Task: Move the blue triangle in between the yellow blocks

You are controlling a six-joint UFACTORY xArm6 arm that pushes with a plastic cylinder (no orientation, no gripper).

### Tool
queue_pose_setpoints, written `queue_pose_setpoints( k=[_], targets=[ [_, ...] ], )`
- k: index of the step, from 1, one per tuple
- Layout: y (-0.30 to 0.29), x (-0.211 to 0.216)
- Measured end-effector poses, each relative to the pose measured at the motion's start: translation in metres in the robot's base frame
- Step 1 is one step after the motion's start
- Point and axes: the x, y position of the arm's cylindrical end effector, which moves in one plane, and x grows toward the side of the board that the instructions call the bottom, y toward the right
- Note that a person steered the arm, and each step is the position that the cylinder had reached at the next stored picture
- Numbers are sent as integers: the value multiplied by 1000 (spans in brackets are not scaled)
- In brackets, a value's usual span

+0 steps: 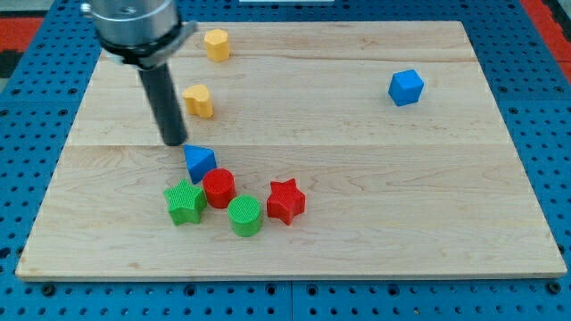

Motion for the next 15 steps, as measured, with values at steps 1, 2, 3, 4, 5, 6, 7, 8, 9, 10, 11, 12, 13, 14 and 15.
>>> queue_pose_setpoints(
  k=[1,2,3,4,5,6,7,8,9,10,11,12,13,14,15],
  targets=[
    [-55,20],
    [-21,49],
    [55,31],
    [111,28],
    [176,29],
    [246,25],
    [295,14],
    [309,79],
    [254,73],
    [178,25],
    [104,-25],
    [80,-44],
    [80,-44],
    [80,-45],
    [80,-47]
  ],
)
